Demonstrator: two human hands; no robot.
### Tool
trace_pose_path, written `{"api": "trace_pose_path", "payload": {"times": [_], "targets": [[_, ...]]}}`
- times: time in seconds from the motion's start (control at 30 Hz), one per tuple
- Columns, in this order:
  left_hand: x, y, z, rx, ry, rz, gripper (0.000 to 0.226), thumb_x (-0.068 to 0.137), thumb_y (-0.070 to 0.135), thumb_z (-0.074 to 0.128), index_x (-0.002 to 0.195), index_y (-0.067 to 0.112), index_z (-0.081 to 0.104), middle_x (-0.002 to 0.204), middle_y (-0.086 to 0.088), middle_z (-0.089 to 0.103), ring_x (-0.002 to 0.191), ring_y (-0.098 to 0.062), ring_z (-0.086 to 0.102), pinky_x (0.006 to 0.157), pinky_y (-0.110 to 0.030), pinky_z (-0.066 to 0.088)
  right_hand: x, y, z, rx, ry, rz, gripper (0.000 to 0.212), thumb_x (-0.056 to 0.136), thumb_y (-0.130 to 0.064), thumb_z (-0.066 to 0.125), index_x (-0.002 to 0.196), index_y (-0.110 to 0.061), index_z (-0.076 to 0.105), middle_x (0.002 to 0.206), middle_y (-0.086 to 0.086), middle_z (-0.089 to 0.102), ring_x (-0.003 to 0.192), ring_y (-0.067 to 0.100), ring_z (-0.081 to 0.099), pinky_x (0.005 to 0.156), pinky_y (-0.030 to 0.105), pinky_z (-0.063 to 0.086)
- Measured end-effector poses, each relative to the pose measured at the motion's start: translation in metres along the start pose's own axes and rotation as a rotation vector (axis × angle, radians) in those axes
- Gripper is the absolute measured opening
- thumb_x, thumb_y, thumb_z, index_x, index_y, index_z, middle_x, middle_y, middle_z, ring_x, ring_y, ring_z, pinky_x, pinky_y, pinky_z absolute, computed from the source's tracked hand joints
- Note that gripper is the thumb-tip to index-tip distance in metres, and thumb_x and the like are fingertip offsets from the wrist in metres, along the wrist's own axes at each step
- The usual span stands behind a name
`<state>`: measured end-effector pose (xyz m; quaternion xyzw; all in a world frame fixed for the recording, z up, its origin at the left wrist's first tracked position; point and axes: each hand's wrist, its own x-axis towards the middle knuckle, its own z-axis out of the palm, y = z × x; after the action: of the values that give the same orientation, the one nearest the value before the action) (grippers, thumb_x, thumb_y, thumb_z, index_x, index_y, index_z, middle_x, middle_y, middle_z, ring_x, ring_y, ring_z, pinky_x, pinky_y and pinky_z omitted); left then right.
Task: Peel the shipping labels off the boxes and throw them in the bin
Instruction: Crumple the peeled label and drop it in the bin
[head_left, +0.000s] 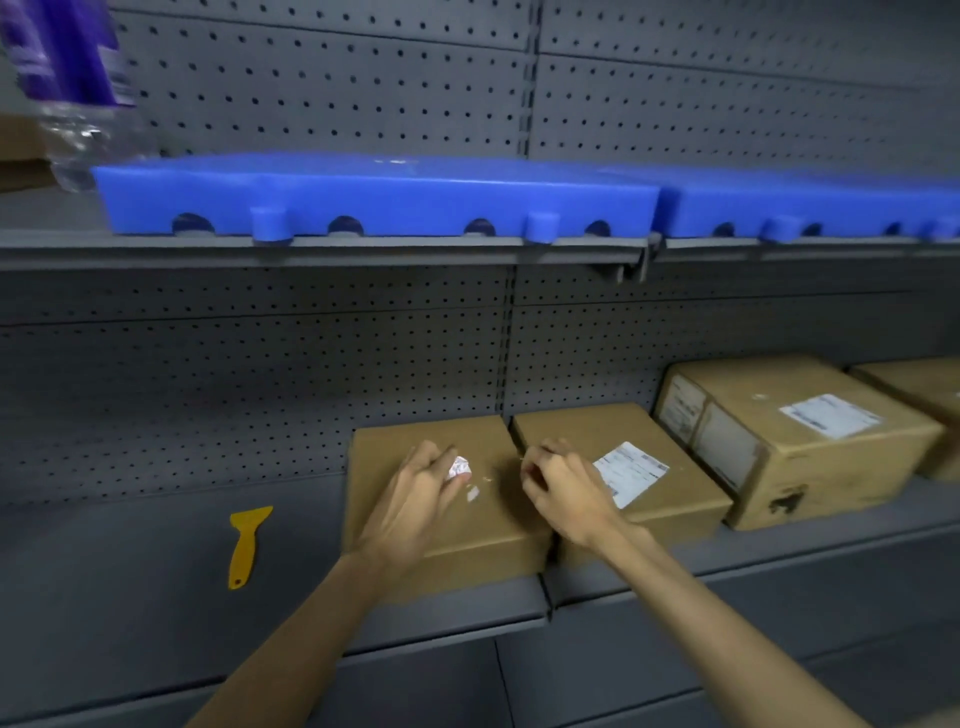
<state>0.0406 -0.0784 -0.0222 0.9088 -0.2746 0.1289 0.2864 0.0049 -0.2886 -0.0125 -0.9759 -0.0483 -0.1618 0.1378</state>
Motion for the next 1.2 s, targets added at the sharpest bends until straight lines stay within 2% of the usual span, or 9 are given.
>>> {"api": "trace_pose_path", "payload": {"times": [0.07, 0.13, 0.23, 0.4, 0.53, 0.7, 0.87, 1.1, 1.2], "targets": [[0.009, 0.015, 0.014, -0.146, 0.011, 0.011, 0.022, 0.098, 0.034, 0.052, 0.101, 0.013, 0.058, 0.091, 0.009, 0.051, 0.081, -0.010, 0.051, 0.073, -0.029, 0.039, -0.012, 0.016, -0.015, -0.032, 0.038, 0.038, 0.013, 0.093, -0.023, 0.051, 0.097, -0.014, 0.060, 0.112, 0.003, 0.057, 0.110, 0.021, 0.049, 0.082, 0.033, 0.043], [0.021, 0.033, 0.033, -0.218, 0.021, 0.028, 0.018, 0.097, 0.030, 0.056, 0.101, 0.013, 0.060, 0.080, 0.011, 0.040, 0.071, -0.005, 0.043, 0.070, -0.024, 0.034, -0.028, 0.035, -0.032, -0.061, 0.086, 0.089, 0.012, 0.092, -0.024, 0.053, 0.094, -0.015, 0.061, 0.108, 0.003, 0.059, 0.106, 0.022, 0.052, 0.081, 0.032, 0.043], [0.040, 0.067, 0.059, -0.239, 0.005, 0.133, 0.024, 0.095, 0.026, 0.059, 0.115, 0.013, 0.065, 0.087, 0.008, 0.044, 0.071, -0.006, 0.044, 0.072, -0.023, 0.037, -0.060, 0.068, -0.057, -0.100, 0.130, 0.193, 0.009, 0.089, -0.023, 0.055, 0.089, -0.016, 0.061, 0.102, 0.004, 0.061, 0.103, 0.025, 0.054, 0.078, 0.033, 0.045], [0.064, 0.147, 0.095, -0.324, -0.073, 0.271, 0.020, 0.088, 0.018, 0.064, 0.108, 0.016, 0.065, 0.095, 0.004, 0.057, 0.080, -0.014, 0.056, 0.075, -0.026, 0.044, -0.118, 0.125, -0.103, -0.194, 0.181, 0.340, 0.012, 0.091, -0.024, 0.054, 0.090, -0.015, 0.062, 0.098, 0.003, 0.059, 0.095, 0.025, 0.057, 0.064, 0.027, 0.033], [0.076, 0.219, 0.119, -0.373, -0.109, 0.418, 0.018, 0.089, 0.018, 0.064, 0.107, 0.016, 0.064, 0.097, 0.000, 0.062, 0.083, -0.021, 0.061, 0.076, -0.035, 0.049, -0.160, 0.161, -0.142, -0.259, 0.262, 0.429, 0.015, 0.092, -0.027, 0.057, 0.089, -0.013, 0.064, 0.092, 0.002, 0.060, 0.093, 0.025, 0.057, 0.064, 0.031, 0.039], [0.088, 0.309, 0.146, -0.433, -0.162, 0.529, 0.044, 0.089, 0.023, 0.065, 0.130, 0.019, 0.050, 0.096, 0.002, 0.061, 0.081, -0.018, 0.060, 0.074, -0.031, 0.050, -0.214, 0.210, -0.189, -0.345, 0.321, 0.520, 0.014, 0.093, -0.025, 0.055, 0.085, -0.014, 0.058, 0.086, 0.002, 0.056, 0.085, 0.025, 0.054, 0.062, 0.030, 0.038], [0.096, 0.401, 0.177, -0.483, -0.145, 0.665, 0.016, 0.088, 0.022, 0.065, 0.103, 0.018, 0.060, 0.091, 0.007, 0.060, 0.079, -0.009, 0.057, 0.073, -0.031, 0.050, -0.261, 0.265, -0.243, -0.380, 0.385, 0.612, 0.015, 0.092, -0.024, 0.055, 0.086, -0.012, 0.059, 0.086, 0.004, 0.056, 0.085, 0.026, 0.053, 0.062, 0.033, 0.038], [0.111, 0.535, 0.235, -0.564, -0.107, 0.847, 0.013, 0.084, 0.008, 0.069, 0.096, 0.008, 0.064, 0.093, -0.001, 0.063, 0.080, -0.013, 0.060, 0.074, -0.027, 0.047, -0.327, 0.352, -0.318, -0.406, 0.490, 0.701, 0.019, 0.093, -0.028, 0.055, 0.084, -0.012, 0.060, 0.087, 0.003, 0.058, 0.085, 0.025, 0.055, 0.064, 0.037, 0.045], [0.115, 0.583, 0.263, -0.504, -0.064, 0.918, 0.012, 0.086, 0.016, 0.065, 0.097, 0.013, 0.060, 0.093, 0.002, 0.056, 0.083, -0.011, 0.054, 0.074, -0.030, 0.047, -0.351, 0.389, -0.341, -0.413, 0.511, 0.708, 0.018, 0.093, -0.028, 0.054, 0.084, -0.013, 0.060, 0.087, 0.003, 0.058, 0.084, 0.025, 0.056, 0.066, 0.038, 0.047]]}}
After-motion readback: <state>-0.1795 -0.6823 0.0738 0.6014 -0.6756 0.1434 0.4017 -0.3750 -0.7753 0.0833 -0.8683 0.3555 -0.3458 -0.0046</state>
